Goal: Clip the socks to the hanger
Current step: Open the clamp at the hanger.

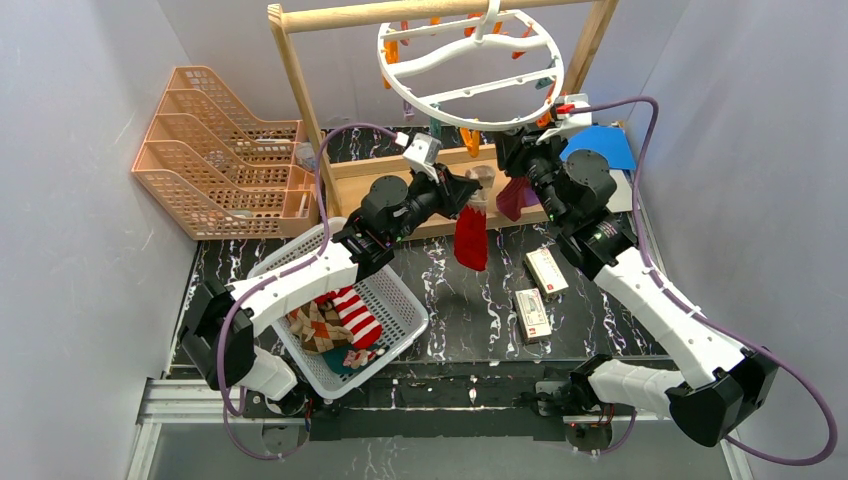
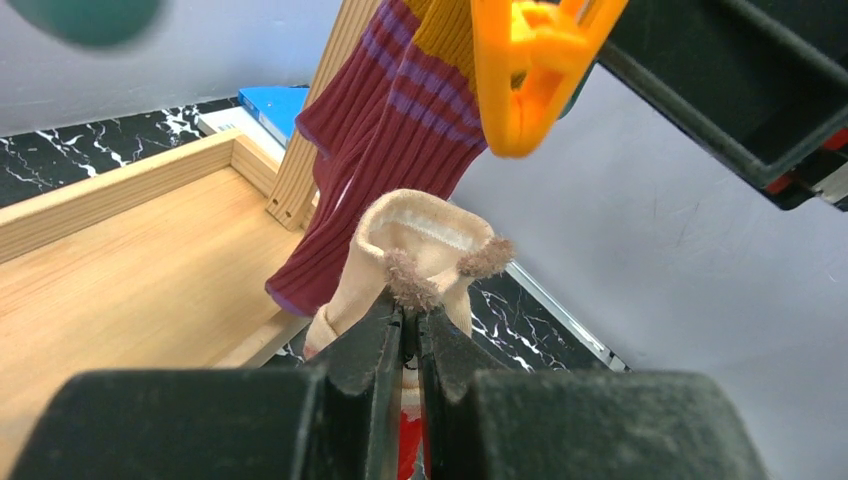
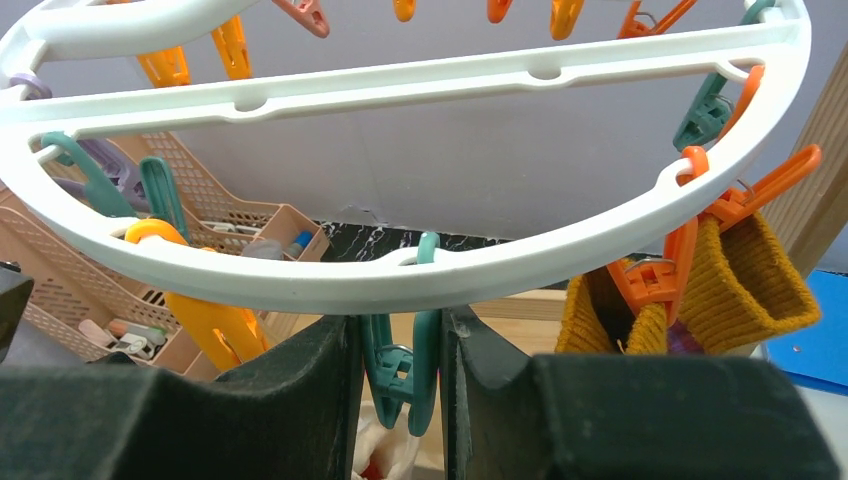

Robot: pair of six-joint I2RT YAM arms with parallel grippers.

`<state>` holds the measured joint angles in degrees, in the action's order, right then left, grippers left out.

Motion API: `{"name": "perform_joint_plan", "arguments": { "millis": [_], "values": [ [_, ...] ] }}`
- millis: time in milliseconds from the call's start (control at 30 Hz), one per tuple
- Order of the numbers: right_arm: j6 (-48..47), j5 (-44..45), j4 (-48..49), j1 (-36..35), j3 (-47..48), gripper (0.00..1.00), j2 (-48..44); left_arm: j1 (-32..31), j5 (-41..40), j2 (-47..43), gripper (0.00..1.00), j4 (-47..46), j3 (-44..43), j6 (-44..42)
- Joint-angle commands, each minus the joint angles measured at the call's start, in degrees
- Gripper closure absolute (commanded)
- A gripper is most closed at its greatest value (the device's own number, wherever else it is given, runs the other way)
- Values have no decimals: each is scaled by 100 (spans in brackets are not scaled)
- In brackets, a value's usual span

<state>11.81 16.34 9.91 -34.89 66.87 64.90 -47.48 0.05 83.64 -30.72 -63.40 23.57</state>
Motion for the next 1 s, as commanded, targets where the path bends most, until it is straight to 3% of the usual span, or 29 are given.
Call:
{"name": "perform_joint_plan", "arguments": {
  "millis": [0, 233, 567, 967],
  "values": [
    [-71, 63, 384, 19, -34, 99, -147, -24, -5, -49, 100, -224, -277, -154],
    [-17, -10, 440, 19, -59, 99, -128, -25, 135, -88, 100, -365, -237, -402],
    [5, -128, 615, 21, -230, 99, -222, -24, 548, -199, 100, -1545, 387, -1166],
    [62, -167, 756, 25, -306, 99, -271, -30, 485, -73, 100, -1709, 243, -1311]
  ]
}}
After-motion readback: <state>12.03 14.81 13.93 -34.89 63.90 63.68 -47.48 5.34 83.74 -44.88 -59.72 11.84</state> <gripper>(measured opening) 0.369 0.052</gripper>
